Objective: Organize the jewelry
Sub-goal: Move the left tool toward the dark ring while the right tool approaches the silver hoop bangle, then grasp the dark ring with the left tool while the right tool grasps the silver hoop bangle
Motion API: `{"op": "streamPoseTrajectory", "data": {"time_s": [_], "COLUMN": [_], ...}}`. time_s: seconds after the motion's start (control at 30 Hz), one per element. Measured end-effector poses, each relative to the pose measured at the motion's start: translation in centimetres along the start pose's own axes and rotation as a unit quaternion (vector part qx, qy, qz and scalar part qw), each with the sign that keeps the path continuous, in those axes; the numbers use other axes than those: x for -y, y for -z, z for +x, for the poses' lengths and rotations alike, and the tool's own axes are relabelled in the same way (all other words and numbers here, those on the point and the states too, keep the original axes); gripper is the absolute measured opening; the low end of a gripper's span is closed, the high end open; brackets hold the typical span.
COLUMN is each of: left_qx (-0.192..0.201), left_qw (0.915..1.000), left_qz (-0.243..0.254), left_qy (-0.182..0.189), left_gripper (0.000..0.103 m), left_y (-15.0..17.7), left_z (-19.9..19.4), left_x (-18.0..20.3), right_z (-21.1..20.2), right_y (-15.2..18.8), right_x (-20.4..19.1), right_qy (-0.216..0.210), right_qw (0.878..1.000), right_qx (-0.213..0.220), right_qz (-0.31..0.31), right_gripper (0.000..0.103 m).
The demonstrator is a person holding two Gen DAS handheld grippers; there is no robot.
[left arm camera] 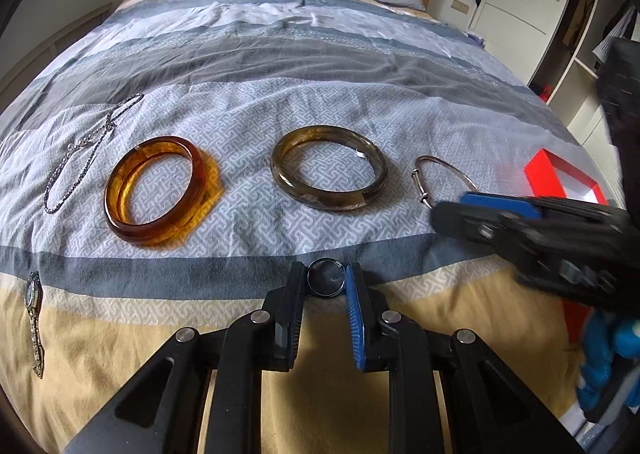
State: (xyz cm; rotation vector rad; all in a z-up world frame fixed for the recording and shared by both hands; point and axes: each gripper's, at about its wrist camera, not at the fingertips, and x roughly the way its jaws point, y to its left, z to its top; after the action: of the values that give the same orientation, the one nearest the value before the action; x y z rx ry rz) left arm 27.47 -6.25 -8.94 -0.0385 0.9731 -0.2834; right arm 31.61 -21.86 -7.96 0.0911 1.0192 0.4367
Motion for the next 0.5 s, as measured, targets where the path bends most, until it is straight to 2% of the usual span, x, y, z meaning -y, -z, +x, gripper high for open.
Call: {"op": "streamPoseTrajectory", "data": {"time_s": [0.13,0.3,0.33,0.5], "left_qx": [0.005,0.011,0.012,0.021], "left_qw": [0.9999,0.9997,0.9997,0.9995], "left_qz": [-0.003,-0.005,-0.005,-0.004], "left_qy": [0.009,0.020,0.021,0.024], "left_gripper": [0.020,0.020,0.020,0.020], "left_y": [0.3,0.4,0.3,0.3], "left_z": [-0.6,-1.5,-1.8,-3.3], "left_x": [-0.1,-0.3,-0.3,0.0], "right_z": [1.7,3.3,3.4,1.7], "right_y": [-1.0,-1.4,-1.4,-0.7], "right_x": [0.3,0.5,0.5,0.3], "right_qy": [0.003,0.010,0.008,-0.014], "right_qw": [1.000,0.999,0.999,0.999], "right_qx": [-0.009,-0.019,-0.019,-0.004], "right_qz": [0.015,0.027,0.028,0.032], "right_gripper": [0.015,0.012,0.008,0.005]}}
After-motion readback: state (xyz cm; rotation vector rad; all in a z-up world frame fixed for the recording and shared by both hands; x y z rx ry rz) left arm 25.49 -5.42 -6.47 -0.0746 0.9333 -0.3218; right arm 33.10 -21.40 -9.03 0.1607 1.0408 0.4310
